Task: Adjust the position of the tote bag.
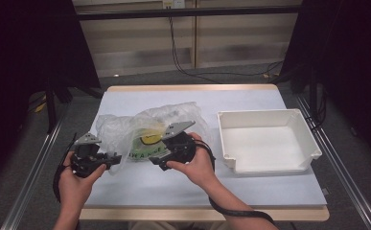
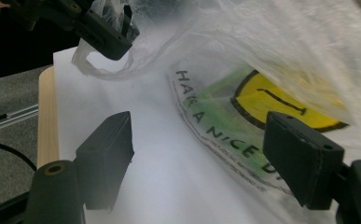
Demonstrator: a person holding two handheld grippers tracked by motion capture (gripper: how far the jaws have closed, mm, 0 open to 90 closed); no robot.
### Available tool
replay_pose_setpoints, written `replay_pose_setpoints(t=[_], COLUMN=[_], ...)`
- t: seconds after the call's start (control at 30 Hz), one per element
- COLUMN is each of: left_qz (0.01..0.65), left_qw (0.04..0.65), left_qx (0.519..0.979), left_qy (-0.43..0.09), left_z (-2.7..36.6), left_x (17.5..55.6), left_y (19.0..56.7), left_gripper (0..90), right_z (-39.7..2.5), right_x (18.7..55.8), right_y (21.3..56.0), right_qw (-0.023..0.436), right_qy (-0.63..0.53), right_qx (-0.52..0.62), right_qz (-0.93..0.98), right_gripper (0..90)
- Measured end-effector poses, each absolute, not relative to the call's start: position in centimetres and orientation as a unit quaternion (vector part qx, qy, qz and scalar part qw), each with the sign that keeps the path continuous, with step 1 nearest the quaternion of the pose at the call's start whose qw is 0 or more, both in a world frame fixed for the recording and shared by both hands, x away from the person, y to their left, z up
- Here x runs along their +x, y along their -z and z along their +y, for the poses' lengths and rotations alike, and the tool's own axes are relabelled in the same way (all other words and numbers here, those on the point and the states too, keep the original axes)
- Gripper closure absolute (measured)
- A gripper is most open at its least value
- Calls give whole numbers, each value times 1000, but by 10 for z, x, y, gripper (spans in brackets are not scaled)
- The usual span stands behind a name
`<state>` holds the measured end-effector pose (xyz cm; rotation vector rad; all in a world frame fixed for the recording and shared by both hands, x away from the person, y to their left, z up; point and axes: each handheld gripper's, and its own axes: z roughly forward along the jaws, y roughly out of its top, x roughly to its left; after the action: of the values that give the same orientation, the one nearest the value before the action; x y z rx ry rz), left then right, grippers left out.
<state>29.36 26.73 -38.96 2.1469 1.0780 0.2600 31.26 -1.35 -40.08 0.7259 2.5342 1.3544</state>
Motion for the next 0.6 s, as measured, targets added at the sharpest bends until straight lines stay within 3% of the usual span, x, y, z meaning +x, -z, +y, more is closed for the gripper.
replay_pose_setpoints(t=[0.2, 0.6], left_qz=[409, 395], left_qw=[369, 370], left_qx=[831, 838], left_qy=[-82, -72], left_z=[259, 255], left_x=[291, 288], left_y=[388, 393], left_gripper=[793, 832], right_z=[4, 23], right_x=[315, 328], right_y=[410, 421], right_qw=[81, 52], right_qy=[-462, -471], right_qx=[238, 258], right_qz=[851, 842], right_gripper=[279, 345])
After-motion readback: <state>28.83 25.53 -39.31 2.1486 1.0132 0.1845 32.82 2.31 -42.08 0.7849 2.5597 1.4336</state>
